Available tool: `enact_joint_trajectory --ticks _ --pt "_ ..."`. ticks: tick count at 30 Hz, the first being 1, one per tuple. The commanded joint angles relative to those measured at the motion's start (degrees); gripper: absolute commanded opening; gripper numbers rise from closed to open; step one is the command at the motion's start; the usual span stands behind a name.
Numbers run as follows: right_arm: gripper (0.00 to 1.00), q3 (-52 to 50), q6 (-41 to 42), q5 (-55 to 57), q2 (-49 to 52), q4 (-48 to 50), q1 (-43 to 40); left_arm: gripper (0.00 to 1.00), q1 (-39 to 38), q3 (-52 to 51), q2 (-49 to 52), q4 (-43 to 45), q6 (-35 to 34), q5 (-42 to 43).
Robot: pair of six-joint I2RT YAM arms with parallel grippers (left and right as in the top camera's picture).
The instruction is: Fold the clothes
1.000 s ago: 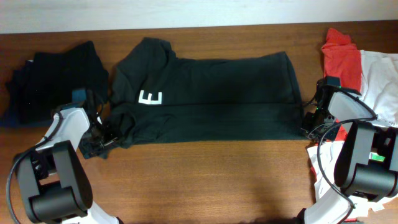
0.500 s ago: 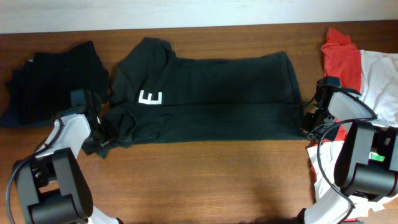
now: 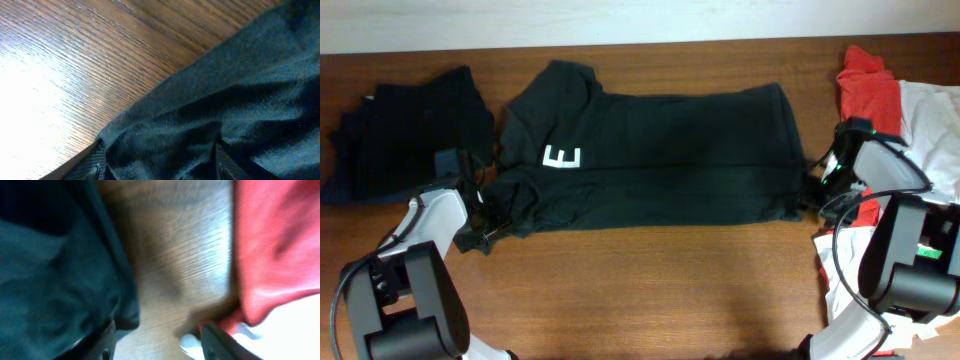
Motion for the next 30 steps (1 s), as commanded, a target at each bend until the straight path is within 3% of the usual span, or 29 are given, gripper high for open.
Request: enact_joint_trajectory --ticks 1,6,10,12,14,15,16,18,19,21,23,26,27,28,30 --pt "0.59 6.47 -3.04 -3.21 -0.35 -3.1 -0.42 0.68 0.33 -1.57 0.07 0.07 -0.13 0.0" --pt "0.59 4.9 -4.72 -7.23 -0.07 -2.73 -0.42 0.68 0.35 -1.57 0.07 0.07 -0.13 0.0" --pt "0.54 -2.23 -4.46 -5.9 0.07 3.98 -0.42 0.68 0.35 -1.57 0.07 0.04 -0.13 0.0" --pt "0.34 -5.03 -4.04 -5.9 0.07 6.86 -0.42 0.68 0.35 -1.57 0.07 0.02 -0.13 0.0" --pt "0.04 -5.7 -4.04 -5.86 0.04 7.37 -0.48 0.68 0.35 -1.57 0.07 -0.15 -0.13 0.0" --pt "0.04 -5.68 -4.04 -5.79 0.04 7.04 -0.48 0.67 0.33 -1.57 0.07 -0.2 -0.13 0.0" --pt "0.04 -5.68 -3.78 -4.5 0.04 6.4 -0.48 0.6 0.35 -1.57 0.07 -0.55 -0.13 -0.02" --pt "0.04 -5.66 2.89 6.38 0.04 3.82 -0.59 0.33 0.35 -1.57 0.07 -2.16 -0.13 -0.04" --pt "0.04 -5.66 5.97 11.17 0.04 2.78 -0.59 0.28 0.35 -1.57 0.07 -2.71 -0.13 -0.04" --pt "0.04 -5.66 7.02 13.16 0.04 2.54 -0.59 0.08 0.35 -1.57 0.07 -3.19 -0.13 -0.22" --pt "0.04 -5.66 7.02 13.27 0.04 2.54 -0.59 0.01 0.35 -1.57 0.07 -4.57 -0.13 -1.9" --pt "0.04 -3.65 6.99 8.07 -0.22 0.39 -0.57 0.06 0.35 -1.49 -0.83 -9.77 -0.13 -1.95" --pt "0.06 -2.64 6.97 7.52 -0.52 -0.26 -0.57 0.14 0.35 -1.4 -1.36 -10.29 -0.13 -1.99" --pt "0.09 -1.27 6.93 7.21 -1.18 -1.05 -0.57 0.29 0.35 -1.11 -2.36 -10.86 -0.13 -1.99" --pt "0.29 1.88 6.93 7.19 -2.56 -3.08 -0.57 0.5 0.35 -0.11 -5.09 -11.93 -0.13 -1.92"
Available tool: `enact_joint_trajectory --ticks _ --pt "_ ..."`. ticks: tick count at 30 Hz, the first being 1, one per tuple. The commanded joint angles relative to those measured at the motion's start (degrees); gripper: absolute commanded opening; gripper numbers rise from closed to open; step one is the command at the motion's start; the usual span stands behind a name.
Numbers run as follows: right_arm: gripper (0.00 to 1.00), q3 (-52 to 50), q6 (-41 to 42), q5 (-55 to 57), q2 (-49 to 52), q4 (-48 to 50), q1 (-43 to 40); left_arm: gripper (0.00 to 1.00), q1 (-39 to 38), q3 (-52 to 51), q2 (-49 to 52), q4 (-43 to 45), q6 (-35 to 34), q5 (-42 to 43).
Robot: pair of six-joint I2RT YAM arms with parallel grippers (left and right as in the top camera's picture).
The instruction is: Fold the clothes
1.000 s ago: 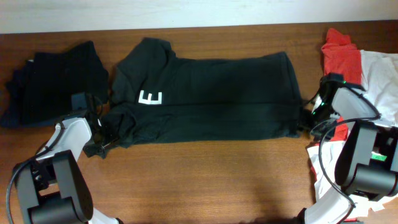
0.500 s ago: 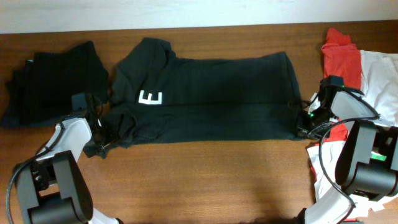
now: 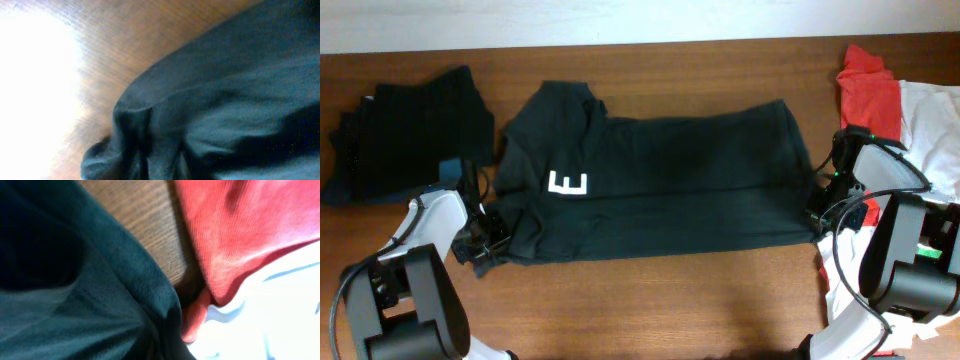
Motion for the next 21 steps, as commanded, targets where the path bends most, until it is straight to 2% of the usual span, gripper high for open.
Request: enact_joint_trajectory --ticks 1,2,3,5,7,9,10,13,16,21 --pt "0.34 6.23 0.61 0.35 -3.19 -2.54 -0.42 0.6 0.39 0.81 -5.25 -1.44 0.17 -1.51" --pt "0.42 7.85 0.61 0.35 -3.72 -3.56 -0.39 0.68 0.39 1.97 -6.97 -2.03 0.17 -0.7" --pt "0.45 9.33 0.61 0.33 -4.2 -4.61 -0.35 0.72 0.39 3.13 -8.33 -2.27 0.2 0.68" --pt "0.46 13.14 -2.12 -2.99 -4.68 -7.1 -0.28 0.72 -0.09 6.56 -10.99 -1.42 1.88 7.26" --pt "0.46 15.21 -6.14 -8.98 -4.7 -8.39 -0.26 0.72 -1.84 9.55 -11.45 2.78 8.59 12.72" --pt "0.49 15.82 -9.29 -13.88 -4.7 -8.96 -0.26 0.87 -4.46 11.56 -11.3 7.19 12.26 13.18" --pt "0.5 15.82 -10.93 -15.98 -4.7 -9.22 -0.26 0.99 -6.08 12.7 -10.95 9.53 14.1 13.4" --pt "0.53 15.8 -11.52 -16.39 -4.7 -10.29 -0.26 0.99 -9.75 17.55 -6.4 13.53 18.86 14.23" --pt "0.56 15.8 -11.52 -16.39 -4.7 -10.58 -0.26 0.99 -10.51 23.85 0.59 14.64 19.52 14.21" --pt "0.59 15.8 -11.52 -16.39 -4.7 -10.71 -0.26 0.99 -10.54 39.41 17.92 17.25 21.46 15.34"
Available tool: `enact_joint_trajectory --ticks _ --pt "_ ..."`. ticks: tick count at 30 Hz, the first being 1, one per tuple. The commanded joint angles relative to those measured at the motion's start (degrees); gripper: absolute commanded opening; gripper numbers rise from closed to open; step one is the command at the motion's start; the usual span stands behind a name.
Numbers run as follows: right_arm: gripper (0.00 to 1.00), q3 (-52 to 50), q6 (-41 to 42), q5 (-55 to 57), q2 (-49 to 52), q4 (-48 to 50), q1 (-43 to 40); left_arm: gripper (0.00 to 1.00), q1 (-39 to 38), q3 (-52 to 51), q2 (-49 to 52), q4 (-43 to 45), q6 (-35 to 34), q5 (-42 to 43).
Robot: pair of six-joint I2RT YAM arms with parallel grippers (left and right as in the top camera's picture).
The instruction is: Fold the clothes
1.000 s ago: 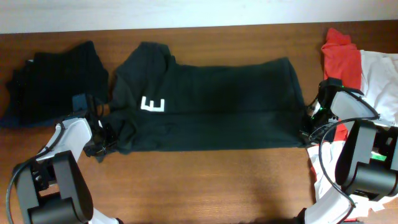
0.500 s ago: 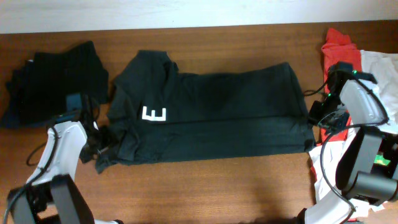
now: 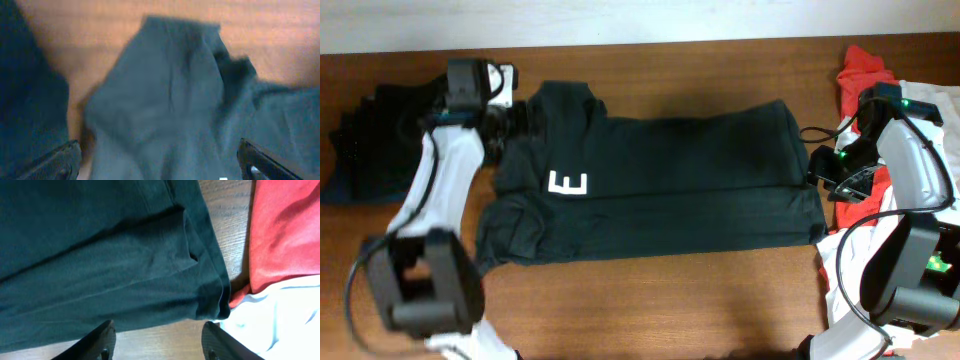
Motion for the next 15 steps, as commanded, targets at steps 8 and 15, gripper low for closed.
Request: enact_joint_trajectory --ticks 8,15 --pt "0.6 0.74 -0.5 -0.9 -1.01 -0.15 -0.26 0.99 0.11 13.57 24.04 18.05 4.44 2.08" --pt "0.6 0.74 -0.5 -0.9 -1.01 -0.94 -0.26 0.98 -0.15 13.57 30.1 25.18 4.46 2.08"
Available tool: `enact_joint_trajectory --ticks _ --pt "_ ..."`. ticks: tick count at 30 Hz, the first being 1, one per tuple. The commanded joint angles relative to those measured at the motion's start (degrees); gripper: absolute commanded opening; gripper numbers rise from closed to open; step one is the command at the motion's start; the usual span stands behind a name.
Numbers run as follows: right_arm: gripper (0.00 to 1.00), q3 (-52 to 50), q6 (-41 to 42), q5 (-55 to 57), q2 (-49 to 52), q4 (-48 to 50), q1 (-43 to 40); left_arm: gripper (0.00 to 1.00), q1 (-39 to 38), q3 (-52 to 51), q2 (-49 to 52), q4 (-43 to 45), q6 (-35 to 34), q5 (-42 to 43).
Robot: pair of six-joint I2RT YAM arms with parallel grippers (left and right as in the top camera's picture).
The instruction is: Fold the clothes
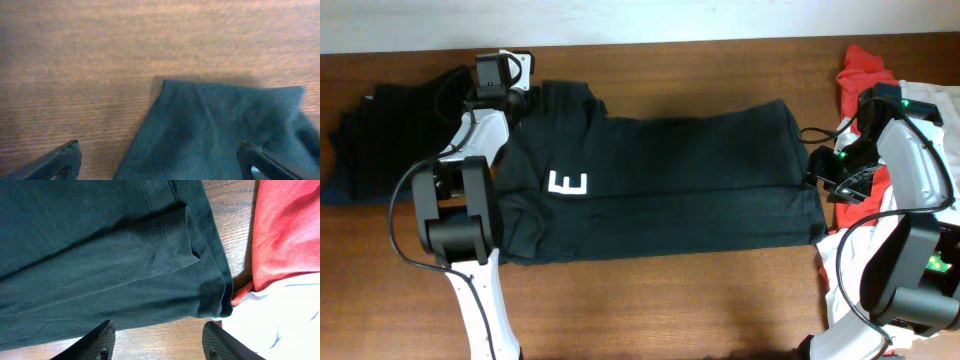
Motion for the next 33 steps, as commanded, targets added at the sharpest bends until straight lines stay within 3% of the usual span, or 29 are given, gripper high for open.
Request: enact_joint_trajectory --ticks 1,4,7,9,12,16,21,27,33 --pt "0.6 0.74 -0.44 -0.48 -1.03 -0.44 -0.26 0.98 -0.33 1.05 3.45 1.92 1.07 0.66" --pt "0.6 0.74 -0.44 -0.48 -1.03 -0.37 -0.26 0.89 -1.42 1.05 4.66 0.98 1.07 2.01" --pt "0.64 0.74 -0.44 -0.48 -1.03 0.5 -0.26 0.62 -2.82 1.05 4.74 0.5 1.09 1.97" --pt "0.7 0.74 -0.44 -0.48 -1.01 2.47 -0.26 0.32 -3.02 1.05 4.74 0.02 1.07 1.97" --pt "0.75 0.74 -0.44 -0.48 -0.96 5.14 -0.26 0.0 -2.56 1.05 4.72 -2.36 1.05 1.97" --pt "0.75 0.52 -0.44 -0.48 -0.92 9.99 -0.22 0.0 -1.77 1.05 2.91 -5.95 -0.31 1.99" --pt "0.75 0.52 -0.46 -0.28 2.19 19.76 1.92 0.0 -1.55 1.05 -5.81 -16.74 -4.66 1.99" --pt "0.75 0.55 -0.42 -0.24 9.7 39.89 5.38 0.0 -1.77 1.05 -12.66 -31.34 -6.14 2.19" --pt "0.75 0.55 -0.39 0.17 17.84 57.77 6.56 0.0 -1.84 1.03 -12.63 -35.91 -6.12 2.16"
